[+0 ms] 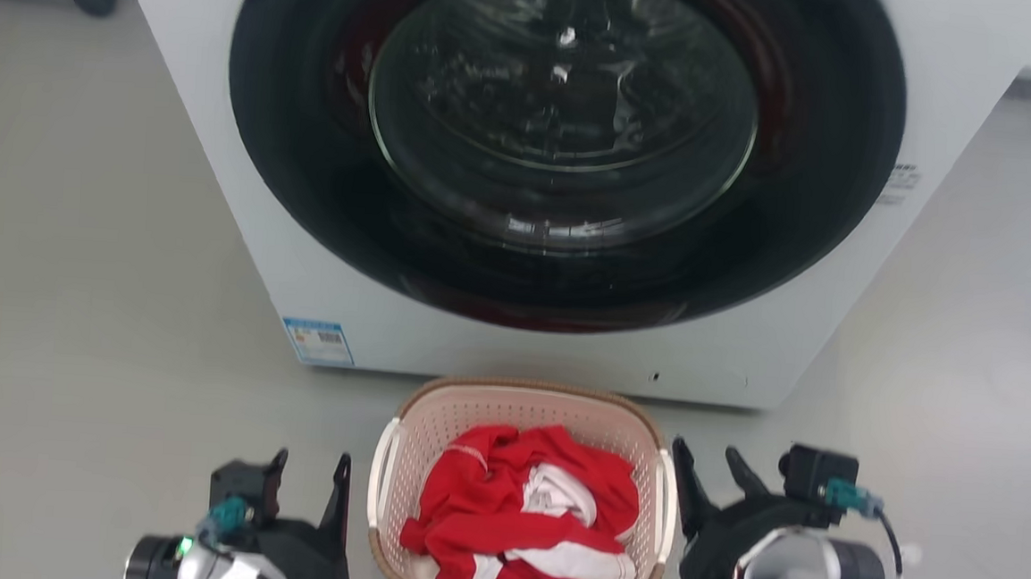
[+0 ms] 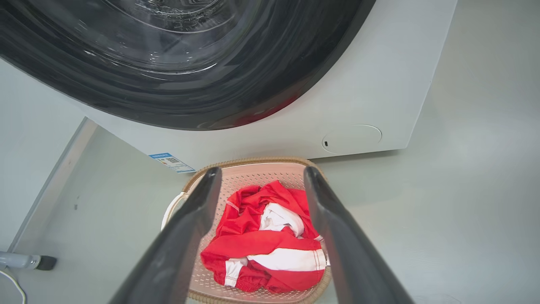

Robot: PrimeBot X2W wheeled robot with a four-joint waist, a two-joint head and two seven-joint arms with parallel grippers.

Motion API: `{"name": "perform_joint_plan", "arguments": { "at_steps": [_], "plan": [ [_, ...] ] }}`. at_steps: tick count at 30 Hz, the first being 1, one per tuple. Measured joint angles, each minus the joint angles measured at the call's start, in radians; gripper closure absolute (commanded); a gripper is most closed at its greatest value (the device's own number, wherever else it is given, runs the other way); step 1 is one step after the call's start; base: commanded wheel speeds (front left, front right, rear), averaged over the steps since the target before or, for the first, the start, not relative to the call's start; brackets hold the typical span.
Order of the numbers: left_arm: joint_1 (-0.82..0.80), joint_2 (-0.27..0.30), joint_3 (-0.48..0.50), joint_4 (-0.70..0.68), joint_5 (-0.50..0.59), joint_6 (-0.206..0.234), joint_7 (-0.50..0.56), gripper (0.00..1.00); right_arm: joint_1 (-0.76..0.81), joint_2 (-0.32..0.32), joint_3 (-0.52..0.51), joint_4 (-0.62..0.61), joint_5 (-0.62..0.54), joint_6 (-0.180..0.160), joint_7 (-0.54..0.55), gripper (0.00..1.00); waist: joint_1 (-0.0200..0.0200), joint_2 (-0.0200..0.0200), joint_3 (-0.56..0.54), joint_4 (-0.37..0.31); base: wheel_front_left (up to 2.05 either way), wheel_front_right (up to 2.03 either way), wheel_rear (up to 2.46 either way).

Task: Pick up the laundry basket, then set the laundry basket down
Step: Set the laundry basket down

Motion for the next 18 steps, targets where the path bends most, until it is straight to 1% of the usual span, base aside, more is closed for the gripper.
{"name": "perform_joint_plan", "arguments": {
  "at_steps": [8, 13, 18],
  "plan": [
    [0.191, 0.035, 0.057, -0.155, 0.059, 0.008, 0.000, 0.00, 0.191, -0.025, -0.064, -0.155, -0.078, -0.024, 0.000, 0.00, -0.0001, 0.0001, -0.115, -0.007, 0.00, 0.00, 0.00],
    [0.286, 0.043, 0.104, -0.262, 0.100, 0.009, 0.000, 0.00, 0.277, -0.038, -0.116, -0.272, -0.136, -0.041, 0.000, 0.00, 0.0000, 0.0000, -0.163, -0.014, 0.00, 0.00, 0.00],
    [0.369, 0.039, 0.192, -0.346, 0.141, 0.009, 0.000, 0.00, 0.357, -0.047, -0.169, -0.386, -0.195, -0.050, 0.000, 0.00, 0.0001, 0.0001, -0.182, -0.023, 0.00, 0.00, 0.00]
  ]
}}
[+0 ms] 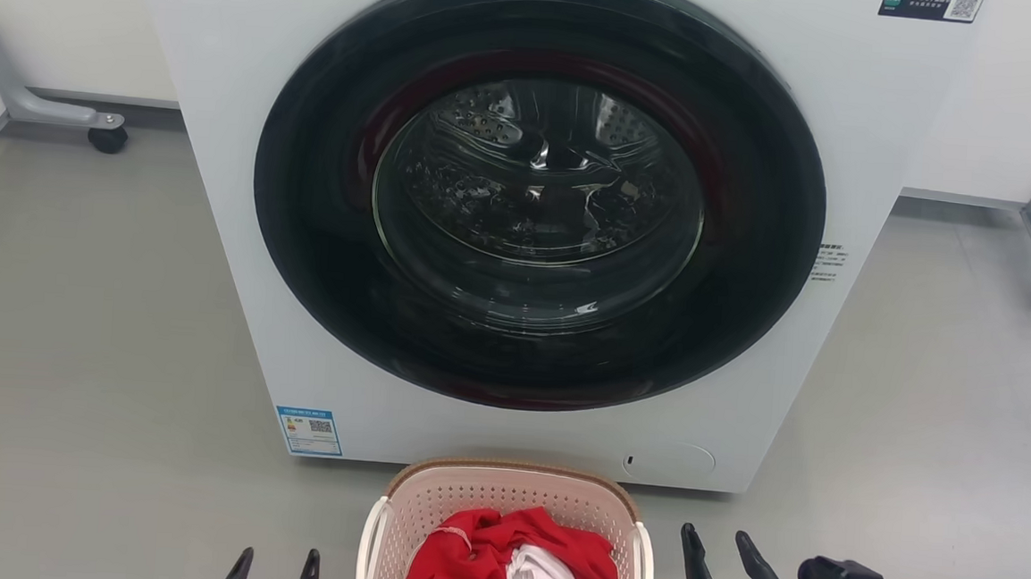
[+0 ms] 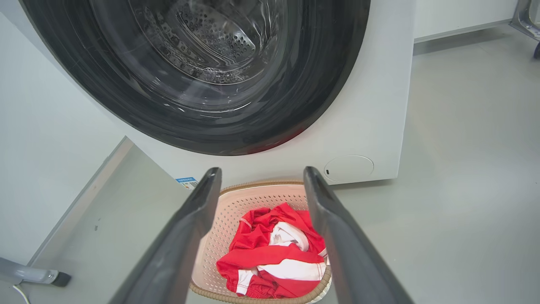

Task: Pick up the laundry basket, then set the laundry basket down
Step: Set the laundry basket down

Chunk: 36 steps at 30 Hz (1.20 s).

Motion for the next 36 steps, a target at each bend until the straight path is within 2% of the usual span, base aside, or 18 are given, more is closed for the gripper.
{"name": "perform_joint_plan", "arguments": {
  "at_steps": [7, 18, 36],
  "plan": [
    [0.081, -0.013, 0.080, -0.095, 0.074, 0.000, 0.000, 0.00, 0.080, -0.007, -0.058, -0.121, -0.074, -0.007, 0.000, 0.00, 0.0001, 0.0001, -0.001, -0.002, 0.00, 0.00, 0.00],
    [0.180, -0.065, 0.198, -0.223, 0.164, 0.000, 0.000, 0.00, 0.191, -0.008, -0.152, -0.276, -0.187, -0.009, 0.000, 0.00, 0.0002, 0.0001, 0.009, -0.009, 0.00, 0.00, 0.00],
    [0.200, -0.090, 0.212, -0.333, 0.235, 0.000, 0.000, 0.00, 0.243, 0.032, -0.244, -0.368, -0.316, -0.009, 0.000, 0.00, 0.0002, 0.0001, 0.028, -0.019, 0.00, 0.00, 0.00]
  ]
}}
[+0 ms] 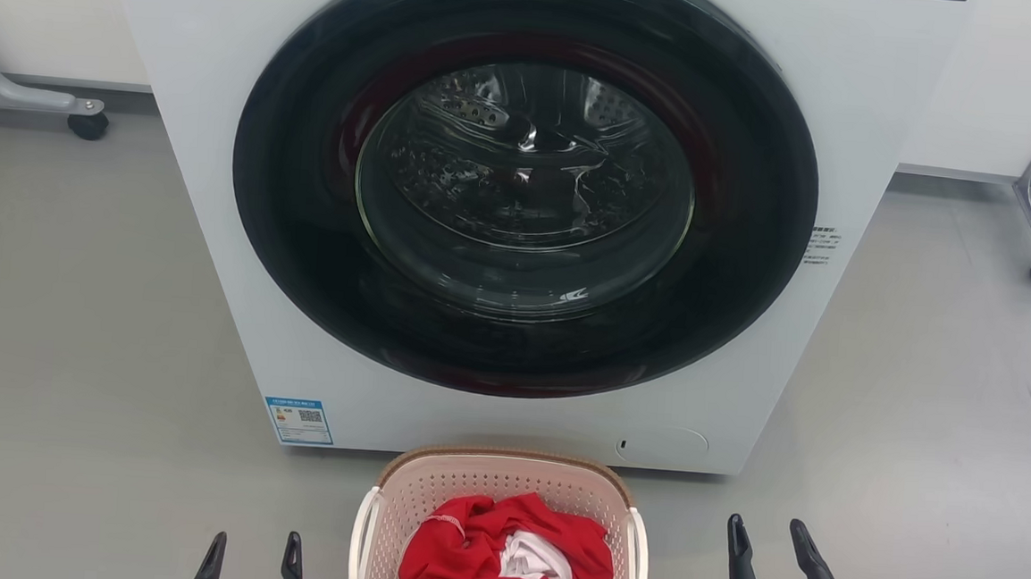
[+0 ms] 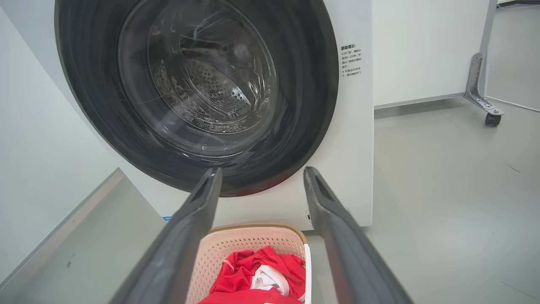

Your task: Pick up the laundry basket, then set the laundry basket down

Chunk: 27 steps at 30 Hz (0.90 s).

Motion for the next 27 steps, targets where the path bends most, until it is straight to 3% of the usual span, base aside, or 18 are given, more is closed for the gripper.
{"name": "perform_joint_plan", "arguments": {
  "at_steps": [24, 25, 27],
  "plan": [
    [0.003, -0.004, 0.010, -0.026, 0.060, 0.000, 0.000, 0.00, 0.019, 0.028, -0.039, -0.033, -0.060, 0.000, 0.000, 0.00, -0.0001, 0.0001, 0.012, -0.002, 0.00, 0.00, 0.00],
    [0.004, -0.004, 0.009, -0.019, 0.059, -0.001, 0.001, 1.00, 0.020, 0.028, -0.038, -0.027, -0.061, 0.000, 0.002, 1.00, 0.0000, 0.0000, 0.012, -0.002, 0.00, 0.00, 0.00],
    [0.006, -0.007, 0.008, 0.004, 0.058, -0.001, 0.002, 1.00, 0.025, 0.028, -0.035, -0.004, -0.061, 0.000, 0.002, 1.00, 0.0000, 0.0001, 0.012, -0.002, 0.00, 0.00, 0.00]
  ]
}}
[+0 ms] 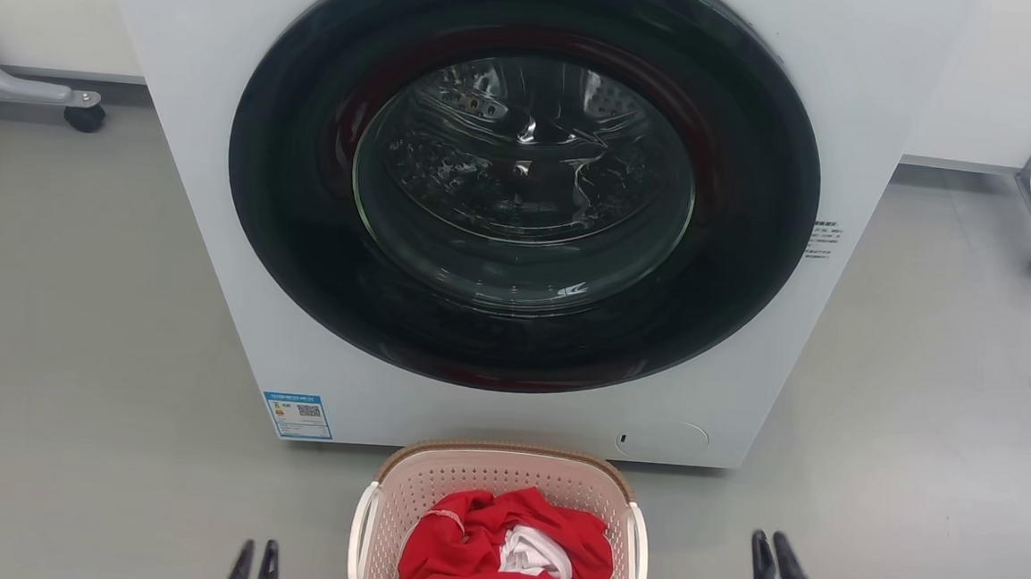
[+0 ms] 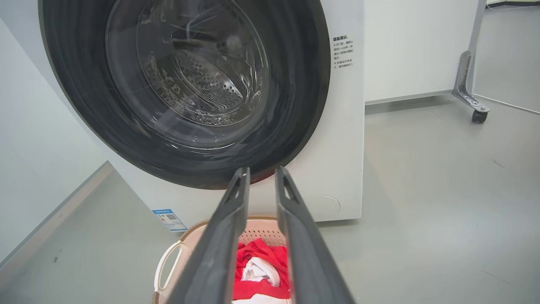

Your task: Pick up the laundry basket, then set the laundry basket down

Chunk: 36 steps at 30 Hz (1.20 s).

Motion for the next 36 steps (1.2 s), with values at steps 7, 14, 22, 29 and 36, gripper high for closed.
{"name": "perform_joint_plan", "arguments": {
  "at_steps": [7, 14, 22, 29, 36],
  "plan": [
    [0.005, -0.005, 0.011, 0.026, -0.034, -0.010, 0.011, 1.00, 0.014, 0.002, -0.017, 0.025, 0.031, 0.010, 0.010, 1.00, 0.0000, 0.0000, 0.001, -0.003, 0.00, 0.00, 0.00],
    [-0.009, -0.008, 0.033, 0.038, -0.128, -0.028, 0.041, 1.00, 0.009, 0.004, -0.052, 0.030, 0.132, 0.025, 0.040, 1.00, 0.0000, 0.0000, 0.003, -0.010, 0.00, 0.00, 0.00],
    [-0.025, -0.012, 0.052, 0.051, -0.261, -0.046, 0.073, 1.00, -0.010, 0.007, -0.092, 0.038, 0.232, 0.047, 0.072, 1.00, 0.0000, 0.0000, 0.004, -0.017, 0.00, 0.00, 0.00],
    [-0.040, -0.014, 0.072, 0.060, -0.350, -0.062, 0.099, 1.00, -0.013, 0.011, -0.121, 0.050, 0.313, 0.061, 0.098, 1.00, 0.0000, 0.0000, 0.006, -0.022, 0.00, 0.00, 0.00],
    [-0.061, -0.018, 0.091, 0.070, -0.453, -0.081, 0.127, 1.00, -0.033, 0.013, -0.155, 0.060, 0.400, 0.076, 0.125, 1.00, 0.0000, 0.0000, 0.007, -0.028, 0.00, 0.00, 0.00]
  ]
}}
